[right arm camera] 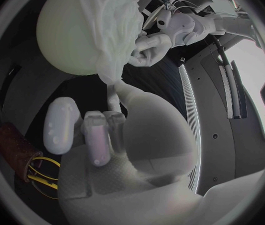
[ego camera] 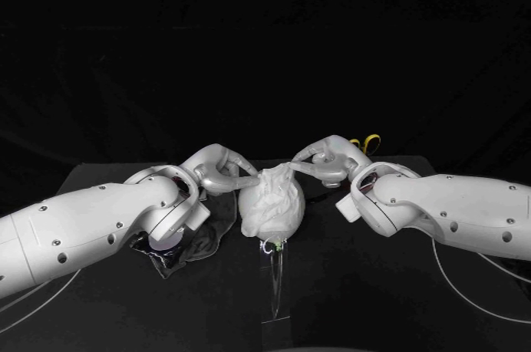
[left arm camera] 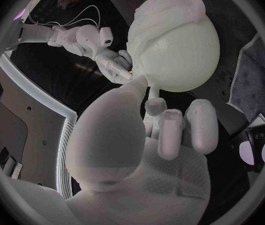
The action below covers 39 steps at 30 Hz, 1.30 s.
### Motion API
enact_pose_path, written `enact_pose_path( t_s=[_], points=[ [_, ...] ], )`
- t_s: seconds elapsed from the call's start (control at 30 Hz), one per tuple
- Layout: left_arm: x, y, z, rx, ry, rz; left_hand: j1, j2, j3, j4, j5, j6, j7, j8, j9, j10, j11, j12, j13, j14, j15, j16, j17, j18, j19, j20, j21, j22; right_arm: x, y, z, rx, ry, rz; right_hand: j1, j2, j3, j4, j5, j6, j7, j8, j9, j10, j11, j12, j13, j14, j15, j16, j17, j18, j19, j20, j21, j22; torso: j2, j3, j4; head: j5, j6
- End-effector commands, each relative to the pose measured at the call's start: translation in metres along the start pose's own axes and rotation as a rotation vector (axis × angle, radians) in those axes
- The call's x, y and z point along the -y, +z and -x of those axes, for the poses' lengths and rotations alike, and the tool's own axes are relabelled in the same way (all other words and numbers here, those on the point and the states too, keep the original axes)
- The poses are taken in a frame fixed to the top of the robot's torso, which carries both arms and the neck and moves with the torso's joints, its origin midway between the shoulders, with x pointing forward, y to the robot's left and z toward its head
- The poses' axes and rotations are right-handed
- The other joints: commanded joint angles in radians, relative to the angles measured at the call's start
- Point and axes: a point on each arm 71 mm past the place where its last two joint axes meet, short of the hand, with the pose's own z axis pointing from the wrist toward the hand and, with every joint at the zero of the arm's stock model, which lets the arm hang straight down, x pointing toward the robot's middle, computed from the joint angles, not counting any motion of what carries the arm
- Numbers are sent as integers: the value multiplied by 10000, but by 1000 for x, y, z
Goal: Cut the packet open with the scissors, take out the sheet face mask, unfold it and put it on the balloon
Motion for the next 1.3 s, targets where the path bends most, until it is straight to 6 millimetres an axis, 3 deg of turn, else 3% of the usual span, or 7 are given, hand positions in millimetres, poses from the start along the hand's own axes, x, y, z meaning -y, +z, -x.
enact_pose_path(
  t_s=[0.03, 0.5, 0.63, 0.8, 1.0, 1.17, 1.3],
  points=[
    [2, 0, 1, 180, -265, -214, -86, -17, -80, 20, -13, -93, 19, -76, -17, -173, 11, -122, -189, 812, 95, -58, 1881, -44, -47, 44, -41, -42, -4, -2, 1, 194, -120, 352, 61, -10, 74, -29, 24, 129, -201, 282, 713, 1042, -97, 53, 2627, 1072, -117, 39, 2634, 52, 16, -60, 39, 1774, 2, 0, 3, -2, 9],
    [2, -3, 3, 225, -699, -513, 131, -41, -241, 25, -12, -636, 189, -198, -87, -1809, 187, -1540, -2283, 213, 264, -523, 363, 290, -1106, 229, -964, -1529, -20, -12, 2, 319, -308, 1128, 40, -20, 132, -58, 23, 88, -204, 343, 808, 1042, -102, 53, 2627, 1072, -122, 39, 2634, 45, 34, -69, 73, 1783, -7, -7, 8, -20, 71],
    [2, -3, 3, 101, -836, -704, 213, -20, -328, 91, -13, -901, 207, -170, -112, -2271, 242, -2069, -2631, -680, 331, -1203, -1351, 641, -2392, 311, -2153, -3234, -26, -16, 4, 277, -395, 1393, 34, -23, 160, -73, 24, 69, -206, 368, 849, 1042, -103, 53, 2627, 1072, -124, 39, 2634, 42, 39, -72, 84, 1786, -3, -4, 16, -15, 98],
    [3, -3, 1, -60, -956, -940, 231, -43, -447, 136, -14, -1111, 158, -157, -141, -2539, 204, -2339, -2831, -1172, 328, -1521, -2089, 800, -3021, 328, -2775, -4035, -34, -22, 4, 212, -445, 1643, 31, -25, 173, -80, 24, 61, -206, 379, 867, 1042, -104, 53, 2627, 1072, -125, 39, 2634, 39, 46, -73, 98, 1790, -4, -4, 6, -1, 156],
    [4, -2, 1, -289, -1006, -1101, 240, -54, -986, 282, -14, -1551, 310, -98, -184, -3549, 381, -3382, -3549, -3352, 512, -2896, -4861, 1135, -4749, 503, -4617, -6084, -40, -28, 5, 140, -482, 1863, 29, -26, 178, -83, 24, 56, -206, 383, 875, 1042, -104, 53, 2627, 1072, -125, 39, 2634, 40, 45, -74, 95, 1789, -5, -1, 6, 9, 246],
    [4, 2, 1, -456, -968, -1108, 298, -3, -1231, 287, -13, -1631, 353, -34, -181, -3708, 439, -3424, -3644, -3775, 581, -3039, -5176, 1135, -4781, 567, -4754, -6157, -44, -31, 4, 75, -504, 1969, 29, -26, 178, -83, 24, 56, -206, 383, 875, 1042, -104, 53, 2627, 1072, -125, 39, 2634, 40, 45, -74, 95, 1789, 1, 1, 0, 23, 315],
    [4, 5, 1, -497, -917, -1098, 405, 93, -1411, 260, -12, -1623, 355, 74, -164, -3562, 431, -3122, -3570, -3249, 591, -2499, -4299, 1152, -4662, 589, -4715, -6138, -45, -32, 3, 47, -519, 2021, 29, -26, 178, -83, 24, 56, -206, 383, 875, 1042, -104, 53, 2627, 1072, -125, 39, 2634, 40, 45, -74, 95, 1789, 9, -3, 10, 24, 331]
  ],
)
